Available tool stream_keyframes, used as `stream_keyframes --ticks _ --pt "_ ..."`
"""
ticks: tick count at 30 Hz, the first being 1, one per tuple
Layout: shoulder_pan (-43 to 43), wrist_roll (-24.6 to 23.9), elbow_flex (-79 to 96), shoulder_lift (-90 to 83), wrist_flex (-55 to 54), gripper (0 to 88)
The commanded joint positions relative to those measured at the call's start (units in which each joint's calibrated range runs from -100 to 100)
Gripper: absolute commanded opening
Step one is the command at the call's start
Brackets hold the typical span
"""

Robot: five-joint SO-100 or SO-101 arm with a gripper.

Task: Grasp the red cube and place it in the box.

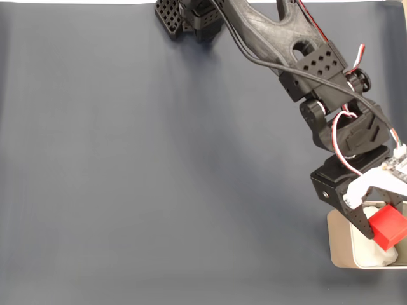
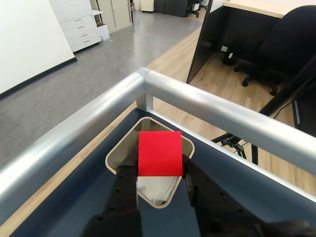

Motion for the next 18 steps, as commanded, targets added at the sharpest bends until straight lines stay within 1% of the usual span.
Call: stream_keyframes --ticks 1,18 --pt "-0.4 -0.4 -4.2 0.1 0.1 0.0" --pt "-0.2 -0.3 -6.9 4.1 0.1 0.0"
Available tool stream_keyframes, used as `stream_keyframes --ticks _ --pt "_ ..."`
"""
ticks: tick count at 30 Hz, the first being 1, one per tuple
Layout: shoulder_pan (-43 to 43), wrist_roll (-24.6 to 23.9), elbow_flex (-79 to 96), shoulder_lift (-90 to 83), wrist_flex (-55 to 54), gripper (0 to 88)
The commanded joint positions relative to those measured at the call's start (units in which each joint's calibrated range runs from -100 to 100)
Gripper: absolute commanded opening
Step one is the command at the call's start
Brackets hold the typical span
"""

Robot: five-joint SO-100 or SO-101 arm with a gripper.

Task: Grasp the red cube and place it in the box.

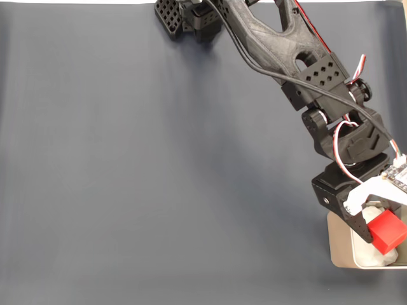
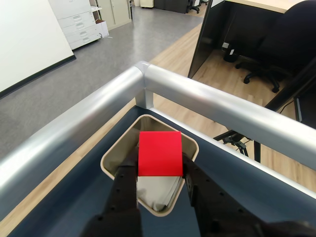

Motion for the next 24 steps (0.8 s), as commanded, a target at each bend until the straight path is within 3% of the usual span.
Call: stream_keyframes --ticks 1,21,24 --pt "-0.2 -0.1 -3.6 -0.2 0.1 0.0" --pt "-0.4 -0.9 -3.7 -0.1 -0.6 1.5" --pt "-0.5 -0.2 -3.8 -0.1 -0.7 12.7"
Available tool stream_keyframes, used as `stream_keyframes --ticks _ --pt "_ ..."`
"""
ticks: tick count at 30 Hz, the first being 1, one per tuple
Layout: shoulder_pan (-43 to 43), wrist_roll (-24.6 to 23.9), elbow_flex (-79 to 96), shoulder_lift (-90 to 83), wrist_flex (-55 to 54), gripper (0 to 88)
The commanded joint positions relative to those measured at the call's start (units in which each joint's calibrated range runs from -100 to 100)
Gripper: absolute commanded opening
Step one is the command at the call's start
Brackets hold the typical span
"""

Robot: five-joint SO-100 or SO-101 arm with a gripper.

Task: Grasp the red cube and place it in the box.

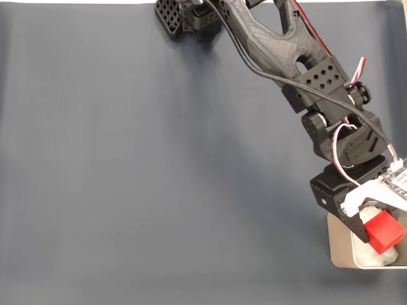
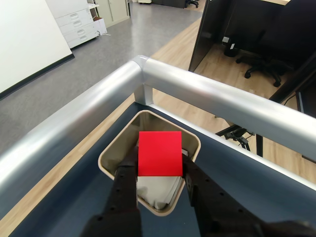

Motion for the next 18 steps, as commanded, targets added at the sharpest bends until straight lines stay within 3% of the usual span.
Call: stream_keyframes --ticks 1,9,18 --pt "-0.5 0.7 -3.9 -1.0 -0.6 17.0" --pt "-0.6 -1.0 -5.4 -1.1 -0.6 43.3" --pt "0.0 0.0 -5.1 -1.6 -0.4 47.6"
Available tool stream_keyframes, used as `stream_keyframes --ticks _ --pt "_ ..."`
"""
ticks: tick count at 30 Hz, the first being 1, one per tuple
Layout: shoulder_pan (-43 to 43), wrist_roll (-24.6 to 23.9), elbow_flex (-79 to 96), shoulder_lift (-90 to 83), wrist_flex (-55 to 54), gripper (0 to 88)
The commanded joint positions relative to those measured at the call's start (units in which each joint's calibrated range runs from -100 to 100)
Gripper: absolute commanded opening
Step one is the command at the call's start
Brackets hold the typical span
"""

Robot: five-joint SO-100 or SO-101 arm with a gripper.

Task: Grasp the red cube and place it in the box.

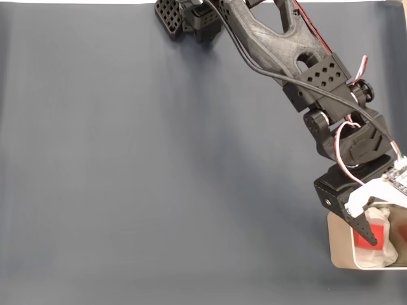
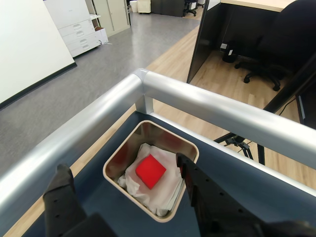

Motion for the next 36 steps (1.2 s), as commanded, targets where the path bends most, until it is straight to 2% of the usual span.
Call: stream_keyframes --ticks 1,32,35,36 --pt "0.0 0.6 -2.6 -1.6 -0.4 47.7" --pt "0.4 1.2 -3.0 -1.0 -0.7 47.3" --pt "0.6 1.1 -3.0 -1.1 -0.6 44.6" --pt "0.6 1.2 -2.9 -1.3 -0.6 39.0"
